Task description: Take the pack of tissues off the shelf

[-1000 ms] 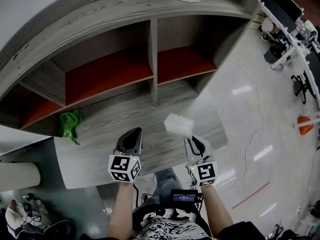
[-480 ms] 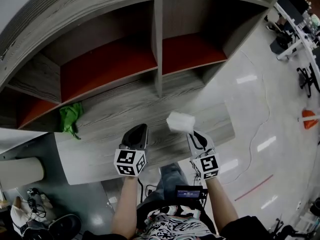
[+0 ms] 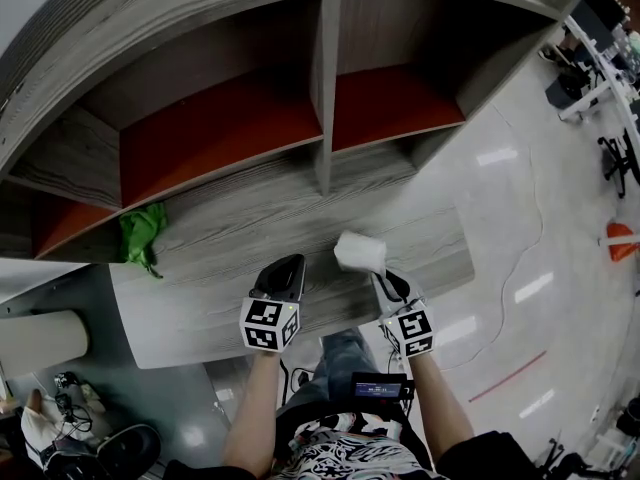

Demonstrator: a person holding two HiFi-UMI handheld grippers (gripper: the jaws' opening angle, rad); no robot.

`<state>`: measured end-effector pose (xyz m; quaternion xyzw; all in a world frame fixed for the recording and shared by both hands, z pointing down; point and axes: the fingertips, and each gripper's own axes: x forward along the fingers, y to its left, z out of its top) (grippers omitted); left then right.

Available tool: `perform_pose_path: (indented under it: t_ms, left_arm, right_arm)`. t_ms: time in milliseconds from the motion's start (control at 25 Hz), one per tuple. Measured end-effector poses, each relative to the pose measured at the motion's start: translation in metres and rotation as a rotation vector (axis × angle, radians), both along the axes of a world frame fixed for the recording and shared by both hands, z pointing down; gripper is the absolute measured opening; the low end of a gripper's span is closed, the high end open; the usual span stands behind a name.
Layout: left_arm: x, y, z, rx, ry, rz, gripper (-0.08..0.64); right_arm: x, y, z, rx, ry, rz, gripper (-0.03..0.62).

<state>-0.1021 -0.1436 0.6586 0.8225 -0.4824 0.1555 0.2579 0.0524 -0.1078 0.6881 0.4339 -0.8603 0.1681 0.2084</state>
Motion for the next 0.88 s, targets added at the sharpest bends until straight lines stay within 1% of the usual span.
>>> perform_pose_path:
  t_ms: [80, 160, 240, 320, 440, 520, 640, 720, 880]
  left_arm:
    - [0.0, 0.001, 0.01, -0.027, -0.003, 0.003, 0.008]
    - [0.001, 0.004, 0.016, -0.045, -0.006, 0.006, 0.008]
    - [0.002, 0.006, 0.02, -0.058, -0.007, 0.01, 0.007]
    - [0.002, 0.007, 0.021, -0.066, 0.003, 0.008, 0.007]
    - [0.005, 0.005, 0.019, -0.069, 0.016, 0.011, 0.008]
    - [0.005, 0.005, 0.02, -0.074, 0.019, 0.017, 0.008]
    - [0.009, 0.007, 0.02, -0.087, 0.034, 0.04, 0.008]
    - [0.012, 0.008, 0.019, -0.093, 0.044, 0.053, 0.008]
    - [0.017, 0.008, 0.015, -0.097, 0.049, 0.07, 0.008]
  right_arm:
    - [-0.002, 0.0, 0.005, -0.014, 0.012, -0.008, 0.051]
    - [-0.003, 0.001, 0.011, -0.026, 0.051, -0.03, 0.051]
    - [-0.003, 0.005, 0.022, -0.062, 0.093, -0.052, 0.051]
    - [0.0, 0.009, 0.031, -0.1, 0.104, -0.057, 0.055]
    - [0.004, 0.011, 0.035, -0.136, 0.07, -0.029, 0.078]
    - [0.005, 0.011, 0.038, -0.157, 0.054, -0.016, 0.112]
    - [0.004, 0.011, 0.038, -0.179, 0.035, -0.016, 0.185]
    - [0.003, 0.012, 0.037, -0.186, 0.026, -0.02, 0.221]
    - [0.004, 0.016, 0.032, -0.194, 0.019, -0.03, 0.233]
